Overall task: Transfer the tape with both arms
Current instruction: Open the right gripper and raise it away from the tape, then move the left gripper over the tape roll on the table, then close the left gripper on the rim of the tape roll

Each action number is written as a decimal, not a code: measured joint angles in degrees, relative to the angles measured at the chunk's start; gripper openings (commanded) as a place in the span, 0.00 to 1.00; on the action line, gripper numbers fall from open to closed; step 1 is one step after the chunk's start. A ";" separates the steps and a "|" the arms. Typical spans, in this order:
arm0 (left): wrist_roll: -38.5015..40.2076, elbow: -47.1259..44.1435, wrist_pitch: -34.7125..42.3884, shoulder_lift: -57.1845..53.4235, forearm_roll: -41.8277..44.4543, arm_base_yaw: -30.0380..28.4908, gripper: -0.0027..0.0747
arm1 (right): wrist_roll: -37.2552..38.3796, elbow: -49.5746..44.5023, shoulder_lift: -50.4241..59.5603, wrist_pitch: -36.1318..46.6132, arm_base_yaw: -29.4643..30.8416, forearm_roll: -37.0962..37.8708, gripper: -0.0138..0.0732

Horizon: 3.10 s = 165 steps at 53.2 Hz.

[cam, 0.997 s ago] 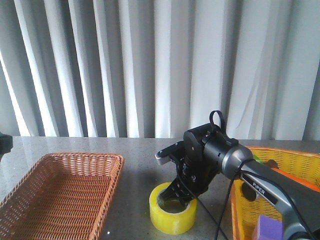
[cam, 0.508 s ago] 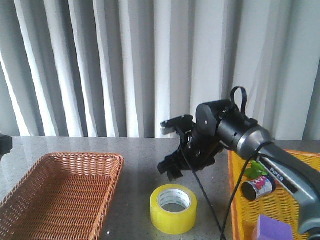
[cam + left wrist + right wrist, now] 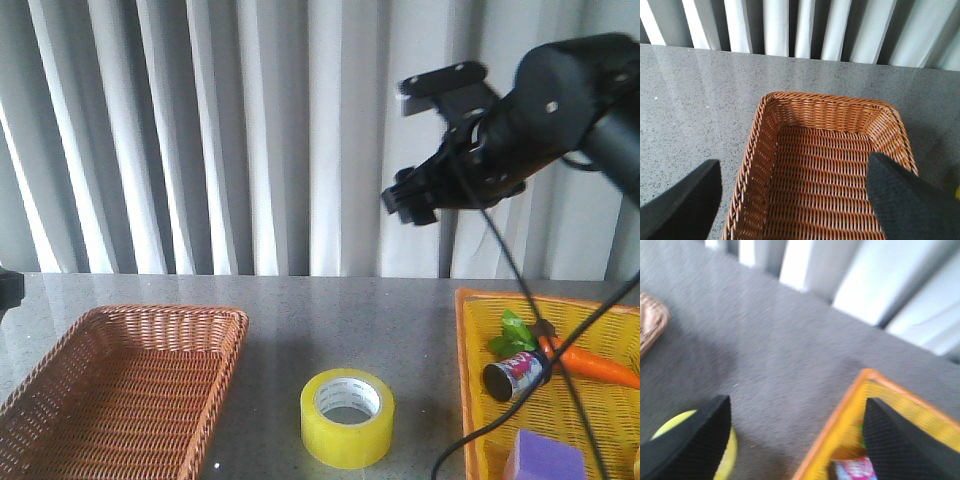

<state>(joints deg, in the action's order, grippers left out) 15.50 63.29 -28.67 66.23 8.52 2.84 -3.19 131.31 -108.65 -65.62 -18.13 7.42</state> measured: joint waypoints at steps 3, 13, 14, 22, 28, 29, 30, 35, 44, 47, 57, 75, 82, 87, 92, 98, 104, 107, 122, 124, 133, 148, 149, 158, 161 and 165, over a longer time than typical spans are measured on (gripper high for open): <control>0.00 0.00 -0.02 0.00 0.00 0.00 0.78 | 0.64 0.00 2.15 0.00 2.42 0.01 0.66; -0.22 0.00 -0.02 0.00 0.00 0.00 0.78 | 1.32 0.00 9.25 -0.05 12.94 -4.74 0.48; -0.37 0.00 -0.02 0.00 0.00 0.00 0.78 | 1.32 0.00 9.71 -0.05 13.70 -5.55 0.45; -1.13 0.00 -0.07 0.00 0.00 0.00 0.78 | -0.28 0.00 13.87 -0.12 19.97 -10.67 0.25; -1.15 0.00 0.15 0.00 0.00 0.00 0.78 | -1.33 0.00 15.48 -0.62 21.22 -11.59 0.14; -1.20 0.00 0.25 0.00 0.00 0.00 0.78 | -1.44 0.00 15.55 -0.72 21.27 -11.67 0.14; -1.20 0.00 0.44 0.00 0.00 0.00 0.78 | -1.49 0.00 15.65 -0.86 21.27 -11.75 0.15; -1.20 0.00 1.54 0.00 0.00 0.00 0.78 | -1.77 0.00 15.78 -1.28 21.29 -12.09 0.15; -1.20 0.00 2.52 0.00 -1.05 0.00 0.78 | -2.11 0.00 15.78 -1.65 21.29 -12.22 0.15; -1.20 0.00 2.67 0.00 -1.76 0.13 0.78 | -2.70 0.00 15.78 -2.20 21.29 -12.22 0.15; -1.36 3.79 3.08 0.05 -2.70 2.59 0.78 | -3.63 0.00 15.78 -4.64 21.29 -11.49 0.15; -5.08 26.79 -1.49 6.78 -2.81 11.67 0.78 | -3.74 0.00 16.00 -5.25 21.29 -11.36 0.15; -8.11 36.39 -9.67 15.70 -2.81 16.98 0.78 | -3.74 0.00 16.00 -5.31 21.29 -11.36 0.15; -8.52 41.65 -14.70 23.44 -2.95 20.23 0.78 | -3.74 0.00 16.00 -5.42 21.29 -11.36 0.15; -8.25 45.38 -18.46 30.78 -3.07 22.84 0.78 | -3.74 0.00 16.00 -5.48 21.29 -11.36 0.15; -6.90 48.65 -21.54 38.52 -3.46 24.96 0.78 | -3.74 0.00 16.00 -5.58 21.29 -11.36 0.15; -4.84 50.88 -22.98 44.99 -4.38 26.12 0.78 | -3.74 0.00 16.00 -5.61 21.29 -11.36 0.15; -3.97 51.46 -23.22 47.26 -4.86 26.44 0.78 | -3.74 0.00 16.00 -5.61 21.29 -11.36 0.15; -2.59 53.12 -23.79 55.18 -7.30 27.68 0.78 | -3.74 0.00 16.00 -5.65 21.29 -11.36 0.15; -2.51 53.12 -23.95 55.94 -7.35 27.82 0.78 | -3.74 0.00 16.00 -5.65 21.29 -11.36 0.15; -1.77 53.12 -24.01 57.85 -7.59 28.41 0.78 | -3.74 0.00 16.00 -5.68 21.29 -11.36 0.15; -0.68 53.12 -24.47 60.40 -7.40 28.43 0.78 | -3.74 0.00 16.00 -5.87 21.29 -11.36 0.15; -0.51 53.12 -24.47 60.58 -7.34 28.43 0.78 | -3.74 0.00 16.00 -5.86 21.29 -11.36 0.15; -0.01 53.12 -24.59 61.74 -7.01 28.43 0.77 | -3.74 0.00 16.00 -5.97 21.29 -11.36 0.15; 0.58 53.12 -24.88 62.10 -6.43 28.43 0.76 | -3.74 0.00 16.00 -5.97 21.29 -11.36 0.15; 1.94 53.12 -25.31 62.40 -5.13 28.43 0.72 | -3.74 0.00 16.00 -5.99 21.29 -11.36 0.15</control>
<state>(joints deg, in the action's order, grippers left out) 17.44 116.41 -53.98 128.63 3.40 31.26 -6.93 131.31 -92.65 -71.61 3.15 -3.94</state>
